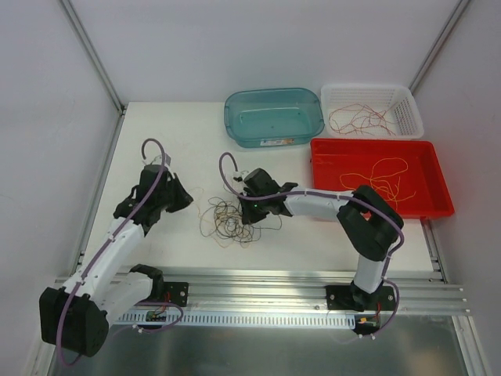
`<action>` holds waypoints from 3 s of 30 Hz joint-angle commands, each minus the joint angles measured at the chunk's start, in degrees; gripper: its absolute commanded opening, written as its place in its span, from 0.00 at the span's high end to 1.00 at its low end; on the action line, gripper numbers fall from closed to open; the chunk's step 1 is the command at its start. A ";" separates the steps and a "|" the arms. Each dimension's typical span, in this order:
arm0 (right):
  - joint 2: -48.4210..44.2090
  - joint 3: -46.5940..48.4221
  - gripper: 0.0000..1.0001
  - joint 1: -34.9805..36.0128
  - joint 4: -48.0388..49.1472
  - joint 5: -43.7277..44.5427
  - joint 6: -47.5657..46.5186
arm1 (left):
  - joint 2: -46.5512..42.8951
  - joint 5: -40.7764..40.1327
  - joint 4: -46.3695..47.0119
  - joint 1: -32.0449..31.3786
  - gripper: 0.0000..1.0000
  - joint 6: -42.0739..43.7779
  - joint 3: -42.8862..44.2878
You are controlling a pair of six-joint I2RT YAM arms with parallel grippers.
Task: Untangle the cables
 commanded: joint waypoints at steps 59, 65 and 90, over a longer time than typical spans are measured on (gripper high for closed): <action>-25.04 -6.64 0.41 -13.62 -19.83 8.70 -0.17 | -8.99 -30.70 -20.78 0.53 0.95 15.12 24.67; -26.19 -0.92 0.39 -10.81 -27.92 12.28 -3.16 | -1.28 -28.16 -20.52 0.53 0.82 10.71 15.60; -36.12 -3.99 0.03 -9.93 -29.34 12.39 -4.49 | 29.14 -4.42 -17.18 -14.15 0.24 26.18 28.34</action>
